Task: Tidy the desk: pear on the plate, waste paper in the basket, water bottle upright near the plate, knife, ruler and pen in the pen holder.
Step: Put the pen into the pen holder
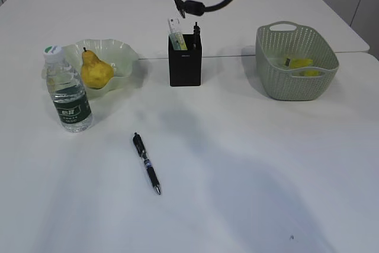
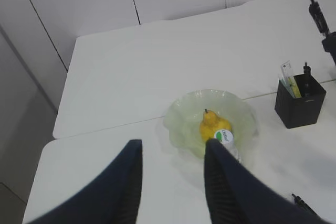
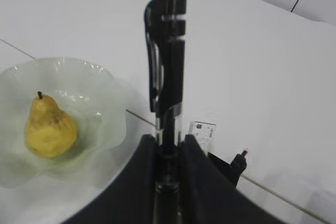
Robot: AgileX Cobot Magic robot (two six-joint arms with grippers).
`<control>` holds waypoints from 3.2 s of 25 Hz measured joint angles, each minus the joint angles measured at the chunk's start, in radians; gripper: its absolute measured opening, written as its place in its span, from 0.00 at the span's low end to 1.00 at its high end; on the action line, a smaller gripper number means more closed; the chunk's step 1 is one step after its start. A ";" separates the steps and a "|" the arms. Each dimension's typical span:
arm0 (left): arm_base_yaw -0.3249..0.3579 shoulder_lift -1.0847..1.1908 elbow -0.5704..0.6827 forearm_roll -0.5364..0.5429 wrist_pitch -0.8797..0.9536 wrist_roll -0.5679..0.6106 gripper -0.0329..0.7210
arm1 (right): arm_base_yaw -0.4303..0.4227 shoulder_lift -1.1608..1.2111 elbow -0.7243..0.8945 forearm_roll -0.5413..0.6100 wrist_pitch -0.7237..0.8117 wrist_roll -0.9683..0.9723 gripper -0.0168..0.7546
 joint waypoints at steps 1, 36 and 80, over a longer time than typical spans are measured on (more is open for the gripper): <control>0.000 0.000 0.000 0.000 0.000 0.000 0.41 | -0.009 -0.004 0.044 -0.005 -0.043 0.008 0.14; 0.000 0.021 0.000 -0.025 0.011 0.000 0.41 | -0.142 0.163 0.292 0.058 -0.872 0.047 0.14; 0.000 0.093 0.000 -0.025 -0.044 0.000 0.41 | -0.148 0.329 0.125 0.025 -0.717 0.049 0.14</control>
